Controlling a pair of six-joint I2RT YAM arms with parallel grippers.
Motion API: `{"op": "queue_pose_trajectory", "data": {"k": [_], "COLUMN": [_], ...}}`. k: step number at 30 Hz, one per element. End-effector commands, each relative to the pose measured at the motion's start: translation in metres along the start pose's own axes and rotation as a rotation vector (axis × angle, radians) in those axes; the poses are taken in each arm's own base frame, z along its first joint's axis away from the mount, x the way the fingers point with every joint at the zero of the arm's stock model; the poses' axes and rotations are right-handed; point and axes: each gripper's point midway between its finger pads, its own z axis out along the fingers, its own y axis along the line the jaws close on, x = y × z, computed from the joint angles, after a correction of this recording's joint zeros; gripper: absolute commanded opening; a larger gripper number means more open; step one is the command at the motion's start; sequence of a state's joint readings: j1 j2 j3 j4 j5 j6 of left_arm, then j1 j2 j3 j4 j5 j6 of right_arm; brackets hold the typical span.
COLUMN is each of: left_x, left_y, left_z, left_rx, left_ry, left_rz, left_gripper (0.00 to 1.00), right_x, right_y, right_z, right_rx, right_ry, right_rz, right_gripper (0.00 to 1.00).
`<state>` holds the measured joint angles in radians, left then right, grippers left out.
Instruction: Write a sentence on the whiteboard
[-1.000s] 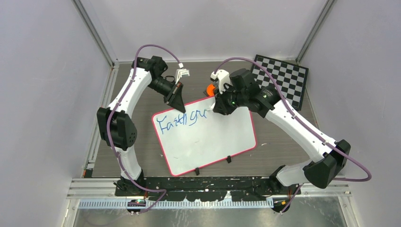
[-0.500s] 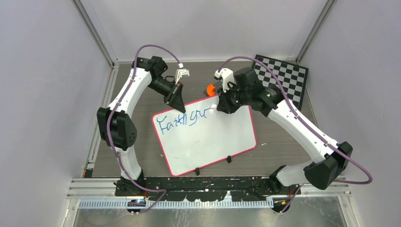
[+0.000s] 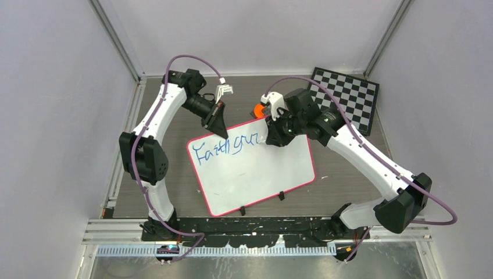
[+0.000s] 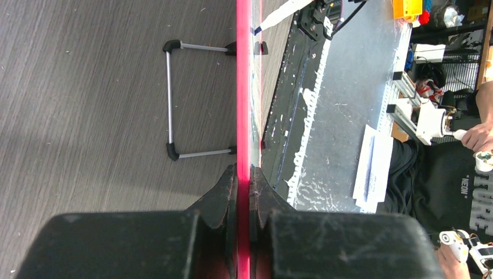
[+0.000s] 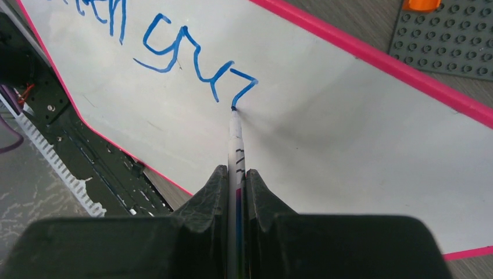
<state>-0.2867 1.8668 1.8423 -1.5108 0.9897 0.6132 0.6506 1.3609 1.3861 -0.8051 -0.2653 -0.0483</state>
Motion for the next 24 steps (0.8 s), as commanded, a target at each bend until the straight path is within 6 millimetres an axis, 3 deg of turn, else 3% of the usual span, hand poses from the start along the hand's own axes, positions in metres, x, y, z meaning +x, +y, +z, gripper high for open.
{"op": "queue_pose_trajectory", "data": {"k": [1, 11, 24], "left_x": [0.027, 0.026, 0.026], "left_y": [0.006, 0.004, 0.004], "left_z": [0.013, 0.015, 0.014], "left_rx": [-0.026, -0.021, -0.025], "left_ry": [0.135, 0.140, 0.144], "left_rz": [-0.001, 0.003, 0.007], "left_gripper": [0.00, 0.00, 0.00], "right_x": [0.001, -0.046, -0.061], "right_y": [-0.005, -0.003, -0.008], "right_z": [-0.011, -0.041, -0.016], "right_rx": [0.037, 0.063, 0.055], "right_ry": [-0.010, -0.115, -0.127], "right_rz": [-0.028, -0.080, -0.070], "right_gripper": [0.00, 0.00, 0.00]}}
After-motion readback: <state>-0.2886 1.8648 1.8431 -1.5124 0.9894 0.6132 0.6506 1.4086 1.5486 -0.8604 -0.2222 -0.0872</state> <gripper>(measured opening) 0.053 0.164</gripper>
